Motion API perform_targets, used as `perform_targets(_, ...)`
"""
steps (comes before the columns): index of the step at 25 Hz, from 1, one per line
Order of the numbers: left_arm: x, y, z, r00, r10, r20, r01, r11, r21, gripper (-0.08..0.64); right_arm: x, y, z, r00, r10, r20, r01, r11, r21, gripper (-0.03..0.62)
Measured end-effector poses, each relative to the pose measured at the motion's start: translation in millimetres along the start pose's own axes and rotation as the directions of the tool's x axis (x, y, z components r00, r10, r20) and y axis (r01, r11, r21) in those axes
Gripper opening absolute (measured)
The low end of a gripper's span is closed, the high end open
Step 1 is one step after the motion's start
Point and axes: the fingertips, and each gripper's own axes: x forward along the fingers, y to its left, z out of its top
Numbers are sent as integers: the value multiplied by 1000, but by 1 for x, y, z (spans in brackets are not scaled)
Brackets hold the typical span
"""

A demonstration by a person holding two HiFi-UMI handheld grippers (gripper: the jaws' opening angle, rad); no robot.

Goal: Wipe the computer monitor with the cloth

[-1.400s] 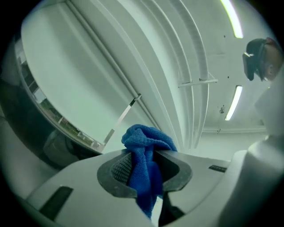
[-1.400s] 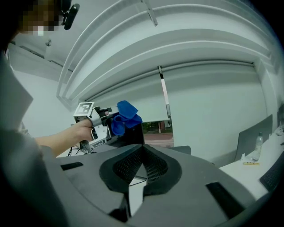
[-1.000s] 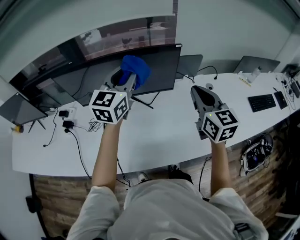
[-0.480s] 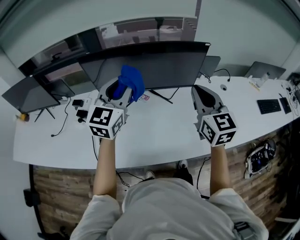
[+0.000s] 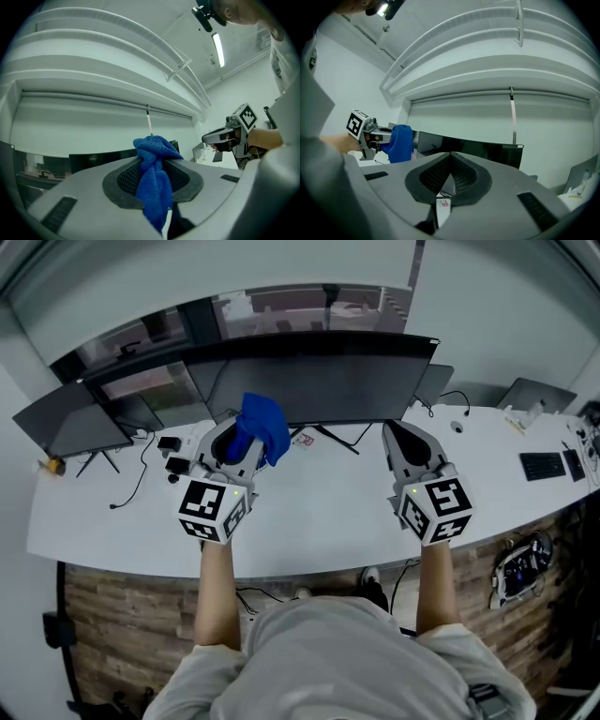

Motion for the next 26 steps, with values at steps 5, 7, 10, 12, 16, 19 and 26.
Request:
perform_targets(5,0,-5,1,1000,-4,9,4,1000,25,118,2,9,-3,1000,11,-19,-12,999,-42,11)
perform_targets(7,1,-9,-1,1000,-16,2,16,999,31,118,3,10,-4,1000,13,-25,-14,999,-46,11)
perform_targets(10,2,-15,-5,1000,-29,-10,30,999,39,118,3,10,-6,999,14,-32,-16,999,-51,11)
perform_targets(12,3,-16,-7,999,-36,-13,36,999,37,118,4,11,-8,999,15,-36,-16,999,-51,12)
perform_targets(16,2,-16,-11,999,-22,-23,23,999,32,118,6,10,-12,999,14,-49,-17,999,-50,11)
perform_targets(19,2,-16,-14,1000,-15,-16,15,1000,25,120,5,9,-17,998,11,-59,-13,999,-47,11)
perform_targets(26,5,-14,-25,999,-25,-31,26,999,30,120,13,11,-25,998,8,-66,-10,999,-33,12)
